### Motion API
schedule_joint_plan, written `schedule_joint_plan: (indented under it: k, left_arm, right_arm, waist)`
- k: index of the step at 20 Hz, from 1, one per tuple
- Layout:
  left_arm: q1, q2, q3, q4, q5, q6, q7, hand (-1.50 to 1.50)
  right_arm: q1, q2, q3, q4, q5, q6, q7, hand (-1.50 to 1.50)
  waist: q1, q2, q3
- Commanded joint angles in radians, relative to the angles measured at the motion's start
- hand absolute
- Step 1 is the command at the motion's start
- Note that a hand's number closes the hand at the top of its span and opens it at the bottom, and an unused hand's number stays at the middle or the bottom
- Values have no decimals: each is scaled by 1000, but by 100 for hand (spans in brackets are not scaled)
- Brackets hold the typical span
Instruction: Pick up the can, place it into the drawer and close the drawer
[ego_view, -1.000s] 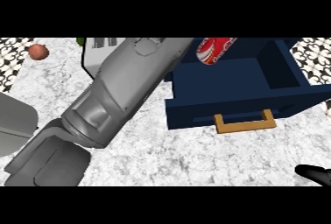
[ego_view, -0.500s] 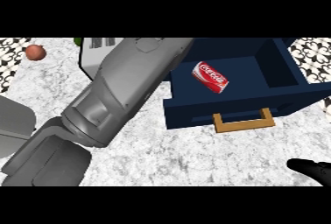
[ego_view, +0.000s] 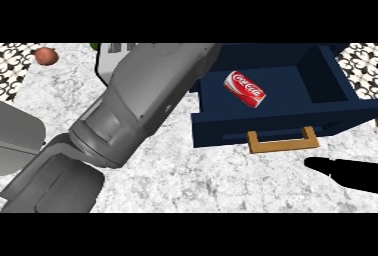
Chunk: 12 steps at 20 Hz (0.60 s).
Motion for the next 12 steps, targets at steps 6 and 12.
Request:
schedule_joint_plan:
  k: [6,12]
  left_arm:
    - [4,0,-16,17,18,2,-46,-150]
    - [-16,0,-7,43,-5,-33,-44,-150]
  right_arm:
    - [-123,-20,185,234,337,-71,-81,-150]
    - [-206,11,265,498,517,-168,-134,-150]
  waist:
    - [41,-9,-1]
    - [80,-13,-1]
